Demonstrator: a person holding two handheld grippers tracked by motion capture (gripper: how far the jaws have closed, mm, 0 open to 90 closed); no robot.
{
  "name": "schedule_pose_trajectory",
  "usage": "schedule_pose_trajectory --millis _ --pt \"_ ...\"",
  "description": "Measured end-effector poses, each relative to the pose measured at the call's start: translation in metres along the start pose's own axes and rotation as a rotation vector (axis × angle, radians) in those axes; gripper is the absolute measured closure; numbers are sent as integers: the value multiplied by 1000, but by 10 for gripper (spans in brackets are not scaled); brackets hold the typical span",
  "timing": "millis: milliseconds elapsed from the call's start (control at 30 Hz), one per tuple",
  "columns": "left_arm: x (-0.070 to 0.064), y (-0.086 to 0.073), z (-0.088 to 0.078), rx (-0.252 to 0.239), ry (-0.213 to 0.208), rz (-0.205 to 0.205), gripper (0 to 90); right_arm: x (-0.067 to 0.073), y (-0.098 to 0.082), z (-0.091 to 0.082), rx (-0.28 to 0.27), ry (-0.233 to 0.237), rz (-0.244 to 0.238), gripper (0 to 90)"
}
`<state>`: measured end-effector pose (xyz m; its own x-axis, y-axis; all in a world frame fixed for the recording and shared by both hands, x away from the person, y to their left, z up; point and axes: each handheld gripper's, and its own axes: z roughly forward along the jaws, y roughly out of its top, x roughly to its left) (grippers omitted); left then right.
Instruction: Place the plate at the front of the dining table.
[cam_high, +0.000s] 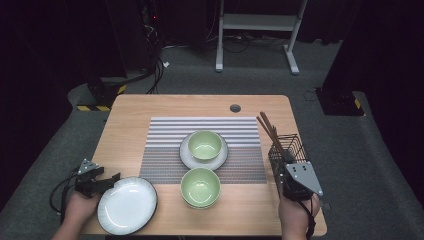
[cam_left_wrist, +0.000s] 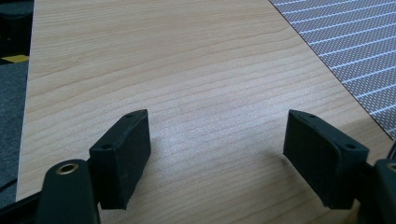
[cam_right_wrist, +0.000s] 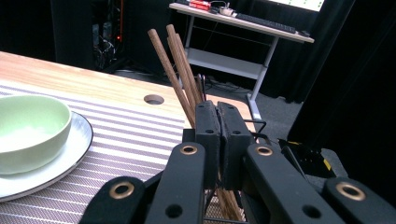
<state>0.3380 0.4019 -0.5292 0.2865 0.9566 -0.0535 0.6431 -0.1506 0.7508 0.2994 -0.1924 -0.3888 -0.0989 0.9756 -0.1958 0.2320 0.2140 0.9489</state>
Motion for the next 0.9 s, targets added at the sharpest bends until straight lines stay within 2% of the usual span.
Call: schedule_pose_trajectory --millis 267,667,900 --pt "0 0 0 0 0 0 232 -4 4 -3 -22 -10 0 887" --pt "0 0 0 0 0 0 232 -4 10 2 -27 -31 -31 890" --pt "0 0 0 0 0 0 232 -5 10 2 -30 -37 -20 890"
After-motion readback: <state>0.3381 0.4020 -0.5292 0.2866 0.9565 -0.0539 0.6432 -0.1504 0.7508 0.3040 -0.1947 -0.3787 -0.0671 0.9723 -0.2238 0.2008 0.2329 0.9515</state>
